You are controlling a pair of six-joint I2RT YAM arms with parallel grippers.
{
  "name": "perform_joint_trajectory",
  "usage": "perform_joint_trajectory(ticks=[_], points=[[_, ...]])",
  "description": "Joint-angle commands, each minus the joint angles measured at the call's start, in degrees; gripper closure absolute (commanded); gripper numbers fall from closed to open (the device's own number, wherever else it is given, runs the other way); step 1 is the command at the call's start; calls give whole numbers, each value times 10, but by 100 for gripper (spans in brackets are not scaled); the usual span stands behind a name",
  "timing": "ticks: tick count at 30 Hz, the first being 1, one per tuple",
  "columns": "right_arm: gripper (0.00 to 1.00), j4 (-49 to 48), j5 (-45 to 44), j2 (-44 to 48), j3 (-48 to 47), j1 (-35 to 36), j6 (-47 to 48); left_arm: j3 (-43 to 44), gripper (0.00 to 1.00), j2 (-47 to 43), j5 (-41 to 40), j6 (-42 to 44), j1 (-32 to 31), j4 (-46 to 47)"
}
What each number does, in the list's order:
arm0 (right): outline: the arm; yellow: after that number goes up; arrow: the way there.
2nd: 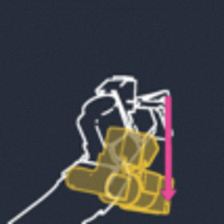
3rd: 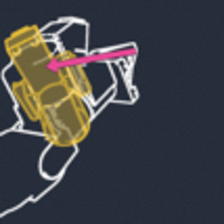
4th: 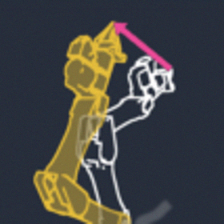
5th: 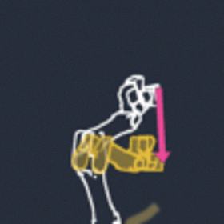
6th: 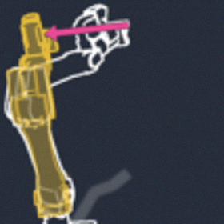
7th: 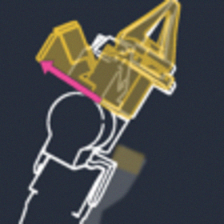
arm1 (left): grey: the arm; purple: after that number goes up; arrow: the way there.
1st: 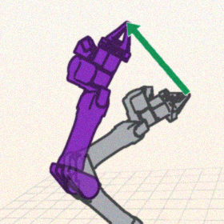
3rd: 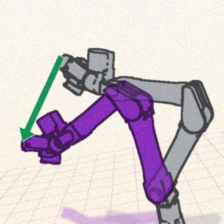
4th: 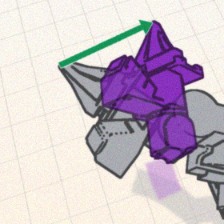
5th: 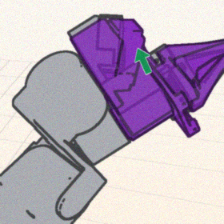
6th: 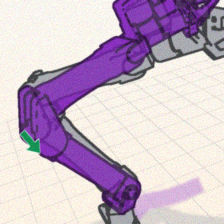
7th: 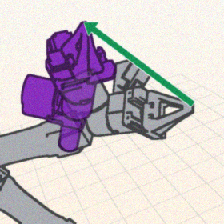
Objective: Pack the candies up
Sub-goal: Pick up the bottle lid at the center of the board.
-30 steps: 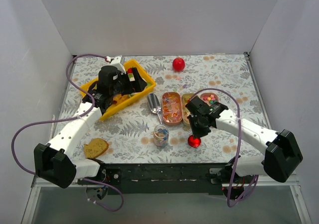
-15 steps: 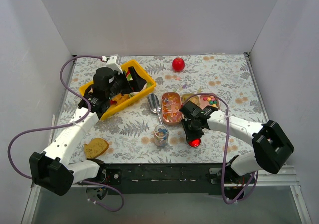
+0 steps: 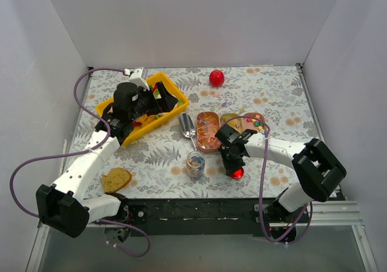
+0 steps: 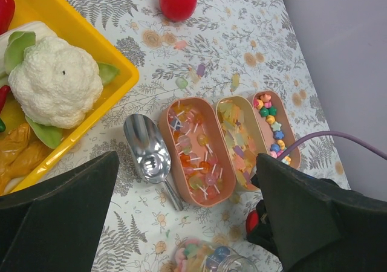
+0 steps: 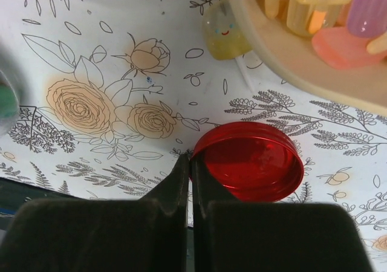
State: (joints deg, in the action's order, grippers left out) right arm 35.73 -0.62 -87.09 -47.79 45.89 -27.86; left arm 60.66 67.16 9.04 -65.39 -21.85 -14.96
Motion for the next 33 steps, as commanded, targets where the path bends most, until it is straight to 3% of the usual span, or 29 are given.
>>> perform_joint_trajectory(ticks=[1, 6, 10, 13, 15, 19, 21, 24, 25, 26, 27, 29, 30, 33], points=[[99, 0, -3, 9, -12, 3, -1, 3, 2, -26, -2, 11, 3, -3], [99, 36, -54, 60, -70, 3, -4, 14, 2, -26, -7, 7, 3, -4], [99, 54, -68, 88, -206, -3, 16, 38, 2, -24, 8, 3, 3, -1], [99, 38, -31, 98, -294, -20, 46, 56, 2, -16, 34, 1, 3, 1], [99, 17, 16, 104, -321, -35, 61, 71, 2, -10, 75, 3, 3, 9], [99, -91, 311, 118, -305, -112, 32, 61, 2, -19, 154, 13, 3, 43], [99, -204, 454, 135, -237, -139, -46, 42, 2, -38, 183, 15, 3, 67], [99, -421, 567, 168, -125, -187, -165, 20, 2, -58, 215, 19, 3, 89], [99, -491, 586, 173, -102, -208, -260, 15, 2, -66, 226, 19, 3, 93], [99, -548, 600, 177, -81, -216, -305, 12, 2, -69, 240, 18, 3, 98], [99, -675, 620, 177, -45, -225, -358, 9, 2, -69, 252, 15, 3, 107], [99, -807, 628, 169, -15, -240, -518, 3, 2, -66, 286, 1, 3, 116], [99, -973, 620, 155, -4, -243, -573, 2, 2, -63, 290, -7, 3, 124], [99, -1179, 577, 100, 0, -252, -772, 2, 2, -51, 293, -51, 3, 142]])
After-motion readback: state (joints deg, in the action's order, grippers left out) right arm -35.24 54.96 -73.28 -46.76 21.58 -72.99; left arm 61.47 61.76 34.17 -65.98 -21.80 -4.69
